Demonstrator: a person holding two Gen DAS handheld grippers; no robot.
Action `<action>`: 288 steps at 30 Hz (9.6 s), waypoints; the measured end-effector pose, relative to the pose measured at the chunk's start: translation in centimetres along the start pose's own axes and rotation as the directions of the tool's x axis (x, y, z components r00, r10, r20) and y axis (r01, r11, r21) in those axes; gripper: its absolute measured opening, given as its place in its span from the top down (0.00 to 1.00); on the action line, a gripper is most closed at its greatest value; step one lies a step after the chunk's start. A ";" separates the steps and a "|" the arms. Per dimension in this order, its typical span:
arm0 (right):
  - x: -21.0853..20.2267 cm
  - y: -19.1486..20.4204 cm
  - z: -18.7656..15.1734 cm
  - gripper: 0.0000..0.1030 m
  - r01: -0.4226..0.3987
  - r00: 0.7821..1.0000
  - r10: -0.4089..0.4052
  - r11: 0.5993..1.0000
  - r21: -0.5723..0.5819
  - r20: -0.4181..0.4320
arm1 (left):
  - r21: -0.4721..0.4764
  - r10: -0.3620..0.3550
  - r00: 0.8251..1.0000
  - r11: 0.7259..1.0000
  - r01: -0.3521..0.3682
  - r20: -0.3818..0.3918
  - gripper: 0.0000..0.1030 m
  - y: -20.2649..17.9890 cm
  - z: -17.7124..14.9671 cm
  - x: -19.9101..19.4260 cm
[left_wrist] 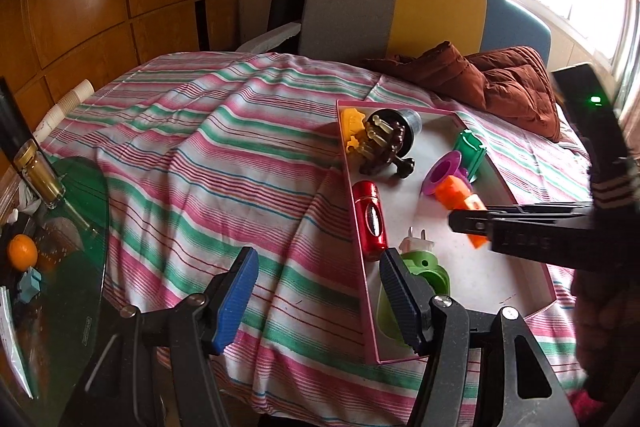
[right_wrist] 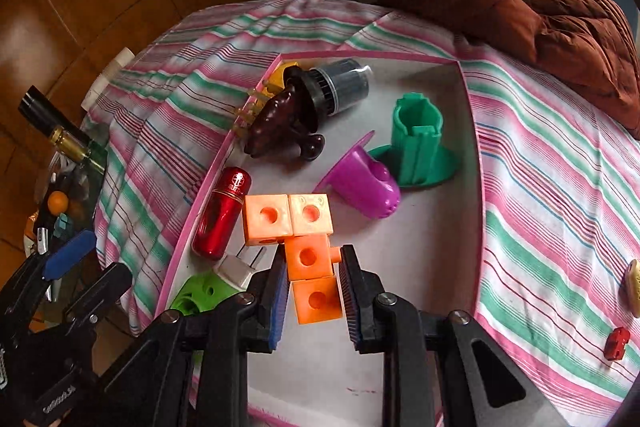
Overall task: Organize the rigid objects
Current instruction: 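Lower the orange cube stack into the tray and open the right gripper, then move both grippers from the tray to the red puzzle piece and yellow sponge, then grasp the red puzzle piece with the left gripper while the right approaches the yellow sponge, then grasp the yellow sponge with the right gripper while the left lifts the red puzzle piece, then carry the red puzzle piece into the tray and open the left gripper while the right holds the sponge, then lift the yellow sponge with the right gripper toward the tray, then lower the yellow sponge into the tray and open the right gripper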
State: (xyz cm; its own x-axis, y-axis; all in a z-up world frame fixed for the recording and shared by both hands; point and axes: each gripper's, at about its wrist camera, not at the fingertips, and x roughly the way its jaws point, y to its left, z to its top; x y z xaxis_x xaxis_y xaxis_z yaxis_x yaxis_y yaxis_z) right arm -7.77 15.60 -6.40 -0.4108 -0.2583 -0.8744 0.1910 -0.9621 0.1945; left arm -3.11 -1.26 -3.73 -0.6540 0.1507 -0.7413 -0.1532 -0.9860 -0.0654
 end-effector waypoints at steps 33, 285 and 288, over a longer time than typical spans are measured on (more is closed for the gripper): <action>-8.2 -9.2 -2.7 0.73 0.129 0.972 -0.159 0.976 0.174 0.173 | 0.063 0.012 0.999 0.998 -0.014 0.039 0.34 -1.8 0.7 -1.9; -7.0 -2.8 -2.6 0.58 0.047 0.993 -0.039 0.996 -0.074 0.113 | -0.018 0.012 1.000 1.000 -0.011 0.022 0.14 -1.0 1.2 -0.5; -4.7 -0.5 -2.7 0.58 0.053 0.997 -0.045 0.991 -0.119 0.067 | -0.022 0.027 0.999 0.999 -0.027 0.033 0.09 -0.8 1.2 -0.9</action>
State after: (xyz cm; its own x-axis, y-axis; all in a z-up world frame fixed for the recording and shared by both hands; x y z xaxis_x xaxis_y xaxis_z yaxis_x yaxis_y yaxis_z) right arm -3.55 17.53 -3.63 -0.4780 -0.2197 -0.8504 0.2737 -0.9573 0.0935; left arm -3.32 -0.56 -2.25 -0.6820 0.1261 -0.7204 -0.1197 -0.9910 -0.0601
